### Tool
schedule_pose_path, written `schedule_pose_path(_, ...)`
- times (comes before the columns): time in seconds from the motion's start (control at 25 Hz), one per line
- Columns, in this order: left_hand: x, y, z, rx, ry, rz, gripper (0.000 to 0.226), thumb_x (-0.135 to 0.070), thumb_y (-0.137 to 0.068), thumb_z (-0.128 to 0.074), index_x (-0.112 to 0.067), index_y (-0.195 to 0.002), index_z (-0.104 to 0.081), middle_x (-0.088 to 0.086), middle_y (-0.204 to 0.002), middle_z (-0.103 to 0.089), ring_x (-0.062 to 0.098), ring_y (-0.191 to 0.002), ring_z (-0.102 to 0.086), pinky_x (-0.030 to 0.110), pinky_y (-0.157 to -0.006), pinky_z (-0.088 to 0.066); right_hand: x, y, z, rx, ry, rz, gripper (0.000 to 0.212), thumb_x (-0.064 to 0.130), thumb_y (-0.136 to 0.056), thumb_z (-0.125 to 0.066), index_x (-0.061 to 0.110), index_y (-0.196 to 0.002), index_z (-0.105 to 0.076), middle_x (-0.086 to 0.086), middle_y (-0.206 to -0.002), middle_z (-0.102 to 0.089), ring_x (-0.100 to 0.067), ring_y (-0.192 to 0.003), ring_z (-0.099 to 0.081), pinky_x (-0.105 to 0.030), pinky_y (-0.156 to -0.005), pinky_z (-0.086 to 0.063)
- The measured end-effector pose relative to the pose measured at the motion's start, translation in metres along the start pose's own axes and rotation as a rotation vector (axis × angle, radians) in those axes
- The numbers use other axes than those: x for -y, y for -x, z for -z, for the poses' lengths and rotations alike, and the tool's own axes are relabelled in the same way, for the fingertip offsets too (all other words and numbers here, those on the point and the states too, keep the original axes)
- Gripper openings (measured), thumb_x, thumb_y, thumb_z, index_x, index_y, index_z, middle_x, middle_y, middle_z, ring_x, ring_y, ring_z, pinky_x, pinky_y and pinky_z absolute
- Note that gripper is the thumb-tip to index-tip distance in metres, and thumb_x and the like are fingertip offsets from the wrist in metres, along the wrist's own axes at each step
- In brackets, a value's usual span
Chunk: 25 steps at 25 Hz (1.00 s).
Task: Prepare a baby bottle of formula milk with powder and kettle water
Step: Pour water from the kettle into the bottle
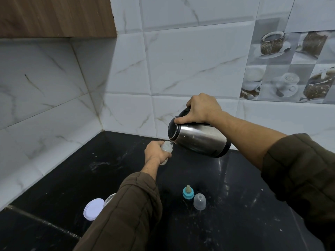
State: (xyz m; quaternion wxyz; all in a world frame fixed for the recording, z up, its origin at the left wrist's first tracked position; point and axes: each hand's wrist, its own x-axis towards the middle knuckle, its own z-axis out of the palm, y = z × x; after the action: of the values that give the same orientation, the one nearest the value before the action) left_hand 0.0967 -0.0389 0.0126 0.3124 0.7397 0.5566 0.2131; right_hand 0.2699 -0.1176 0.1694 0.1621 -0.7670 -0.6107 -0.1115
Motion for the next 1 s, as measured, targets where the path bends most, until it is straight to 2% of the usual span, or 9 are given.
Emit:
schedule_pose_path(0.28, -0.001, -0.001, -0.003, -0.002, 0.021, -0.002, 0.06, -0.019, -0.074, -0.09, -0.025, -0.13, -0.069, 0.003, -0.122, -0.07, 0.023, -0.116, -0.062, 0.042, -0.1, -0.05, -0.002, 0.001, 0.003, -0.017, 0.012, -0.006, 0.074, 0.083, -0.058, -0.073, 0.016, -0.055, -0.044, 0.0, -0.051, -0.049, -0.021, -0.057, -0.05, -0.03, -0.052, -0.037)
schedule_pose_path(0.56, 0.004, -0.003, 0.0, -0.038, 0.109, 0.002, 0.061, -0.022, -0.068, -0.092, -0.026, -0.126, -0.072, -0.001, -0.116, -0.074, 0.02, -0.111, -0.066, 0.039, -0.099, -0.052, -0.02, 0.007, -0.006, -0.092, -0.12, -0.101, 0.076, 0.085, -0.057, -0.072, 0.011, -0.057, -0.057, 0.001, -0.051, -0.054, -0.02, -0.06, -0.059, -0.031, -0.052, -0.041)
schedule_pose_path(0.72, 0.011, -0.001, 0.0, -0.051, 0.199, 0.015, 0.063, -0.022, -0.067, -0.093, -0.025, -0.126, -0.072, -0.002, -0.114, -0.075, 0.018, -0.108, -0.068, 0.043, -0.101, -0.054, -0.032, 0.019, -0.025, -0.157, -0.286, -0.237, 0.077, 0.083, -0.057, -0.074, 0.016, -0.052, -0.037, 0.002, -0.047, -0.035, -0.019, -0.051, -0.044, -0.032, -0.05, -0.035)
schedule_pose_path(0.84, 0.016, 0.003, 0.0, -0.079, 0.229, 0.031, 0.058, -0.025, -0.063, -0.094, -0.028, -0.118, -0.076, -0.006, -0.101, -0.076, 0.015, -0.099, -0.07, 0.041, -0.097, -0.056, -0.043, 0.028, -0.046, -0.2, -0.442, -0.353, 0.075, 0.08, -0.06, -0.074, 0.017, -0.05, -0.036, 0.002, -0.046, -0.032, -0.018, -0.048, -0.041, -0.031, -0.049, -0.032)
schedule_pose_path(1.0, 0.03, 0.01, -0.002, -0.089, 0.233, 0.085, 0.06, -0.024, -0.061, -0.095, -0.025, -0.119, -0.076, -0.007, -0.1, -0.077, 0.014, -0.097, -0.071, 0.04, -0.096, -0.057, -0.056, 0.034, -0.072, -0.259, -0.641, -0.492, 0.072, 0.074, -0.065, -0.073, 0.018, -0.051, -0.03, 0.001, -0.049, -0.024, -0.018, -0.048, -0.03, -0.031, -0.051, -0.026)
